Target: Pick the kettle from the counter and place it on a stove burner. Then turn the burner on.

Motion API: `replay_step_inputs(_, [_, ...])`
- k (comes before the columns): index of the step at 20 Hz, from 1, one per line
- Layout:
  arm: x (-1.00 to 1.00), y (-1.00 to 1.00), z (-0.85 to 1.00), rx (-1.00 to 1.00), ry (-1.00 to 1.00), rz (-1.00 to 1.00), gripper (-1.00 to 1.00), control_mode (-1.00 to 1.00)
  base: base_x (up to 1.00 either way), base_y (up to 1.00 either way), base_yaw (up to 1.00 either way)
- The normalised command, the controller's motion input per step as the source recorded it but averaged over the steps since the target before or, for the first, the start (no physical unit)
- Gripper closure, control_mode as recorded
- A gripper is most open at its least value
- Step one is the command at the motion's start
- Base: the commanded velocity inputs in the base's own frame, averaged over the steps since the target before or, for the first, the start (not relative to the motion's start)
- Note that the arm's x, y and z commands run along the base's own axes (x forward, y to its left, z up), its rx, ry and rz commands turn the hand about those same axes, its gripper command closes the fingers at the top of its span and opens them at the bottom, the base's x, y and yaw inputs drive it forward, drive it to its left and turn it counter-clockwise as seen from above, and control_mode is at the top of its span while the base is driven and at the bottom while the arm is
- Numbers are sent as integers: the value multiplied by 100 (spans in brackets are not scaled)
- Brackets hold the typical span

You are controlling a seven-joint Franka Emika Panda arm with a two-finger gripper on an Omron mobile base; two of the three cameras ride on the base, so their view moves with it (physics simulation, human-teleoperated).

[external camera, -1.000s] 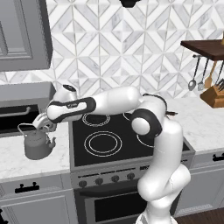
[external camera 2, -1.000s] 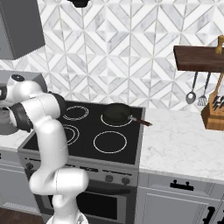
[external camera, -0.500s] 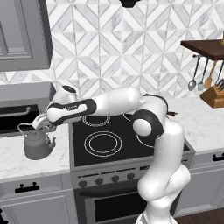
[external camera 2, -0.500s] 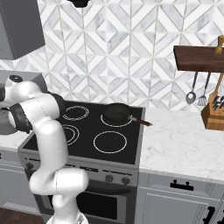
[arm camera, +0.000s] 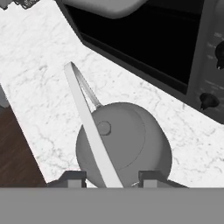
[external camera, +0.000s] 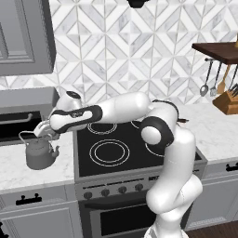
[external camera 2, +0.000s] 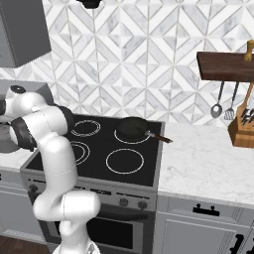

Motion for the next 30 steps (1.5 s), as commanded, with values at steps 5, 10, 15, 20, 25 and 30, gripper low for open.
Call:
replay_step_inputs(5, [0,0,-1,0,1,0,100,-100,0,0,0])
replay_step_inputs(10, [0,0,0,0,0,0,100,-100,0,0,0])
replay_step_inputs(15, [-27,0,24,0,-10,0,100,-100,0,0,0])
replay_step_inputs(20, [-38,-22,62,0,-12,0,100,-100,0,0,0])
replay_step_inputs(25, [-40,-62,41,0,-2,-2,100,-100,0,0,0])
replay_step_inputs(30, [-40,-88,22,0,0,-4,100,-100,0,0,0])
